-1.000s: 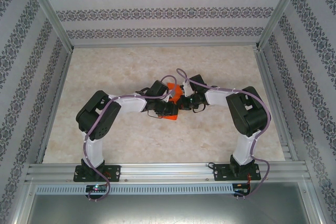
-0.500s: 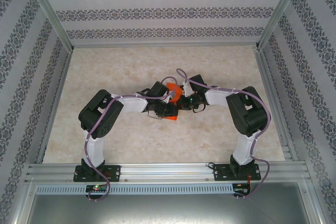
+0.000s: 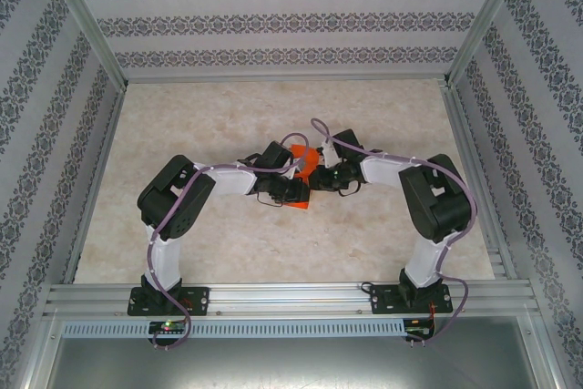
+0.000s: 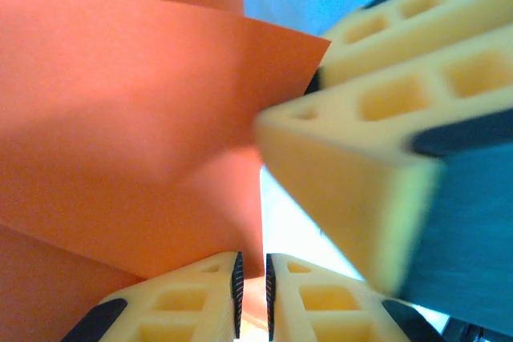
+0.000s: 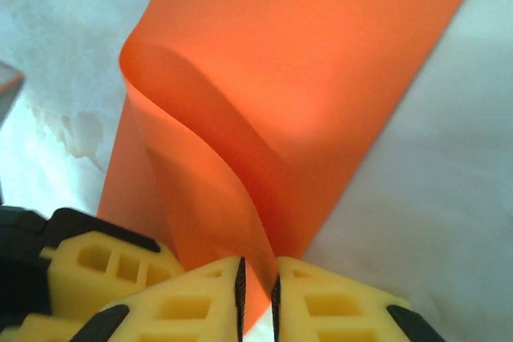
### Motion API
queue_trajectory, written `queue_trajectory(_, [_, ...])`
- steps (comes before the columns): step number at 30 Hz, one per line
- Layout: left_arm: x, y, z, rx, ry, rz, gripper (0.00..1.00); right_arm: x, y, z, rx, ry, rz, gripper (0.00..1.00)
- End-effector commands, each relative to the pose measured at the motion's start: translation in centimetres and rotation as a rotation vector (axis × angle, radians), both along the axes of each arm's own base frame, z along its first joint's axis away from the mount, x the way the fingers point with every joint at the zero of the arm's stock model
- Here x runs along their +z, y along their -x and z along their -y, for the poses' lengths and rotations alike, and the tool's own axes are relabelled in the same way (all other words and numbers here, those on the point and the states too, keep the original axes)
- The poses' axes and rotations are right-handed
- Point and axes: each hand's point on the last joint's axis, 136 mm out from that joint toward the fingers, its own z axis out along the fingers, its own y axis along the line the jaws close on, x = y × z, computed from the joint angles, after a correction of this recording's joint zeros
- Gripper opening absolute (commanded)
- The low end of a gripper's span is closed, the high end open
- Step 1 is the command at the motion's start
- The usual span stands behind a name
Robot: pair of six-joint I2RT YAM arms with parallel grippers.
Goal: Fold a paper plane with a square sheet of paper (pick it up from the middle)
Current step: Fold the triangle a second time at the center of the table.
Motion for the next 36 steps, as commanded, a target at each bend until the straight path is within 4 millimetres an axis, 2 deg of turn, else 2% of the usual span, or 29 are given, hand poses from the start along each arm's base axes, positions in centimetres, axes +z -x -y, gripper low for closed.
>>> queue_trajectory(1, [-4.6,1.1,-2.3,0.013,-0.123,-0.068,0.2,2.0,0.4,1.3,-0.034,-0.021,0.021,0.2])
queue_trajectory(3, [-4.6,1.1,-2.2,0.013,-0.121,-0.069,0.2,2.7,0.9,1.7,-0.05,-0.052,0.017,0.19])
queue_trajectory(8, [-4.5,0.9,-2.1,0.026,-0.095,-0.083,0.2,3.6,3.7,1.5,-0.083,-0.164,-0.029,0.05])
queue_trajectory(13, [-4.4,0.8,-1.7,0.032,-0.068,-0.103,0.2,3.5,6.6,-0.3,-0.105,-0.278,-0.11,0.0])
queue_trajectory(16, [-4.5,0.6,-1.9,0.055,-0.067,-0.126,0.2,3.0,7.4,-1.3,-0.129,-0.305,-0.134,0.0])
queue_trajectory(22, [-4.2,0.4,-2.0,0.078,-0.068,-0.15,0.19,1.5,7.1,-2.5,-0.166,-0.271,-0.127,0.0])
queue_trajectory(29, [-4.2,0.2,-2.1,0.099,-0.062,-0.169,0.19,-0.1,6.2,-2.5,-0.213,-0.237,-0.128,0.0])
queue_trajectory(36, [-4.2,0.2,-2.0,0.106,-0.051,-0.185,0.19,0.2,5.5,-2.3,-0.253,-0.251,-0.09,0.0])
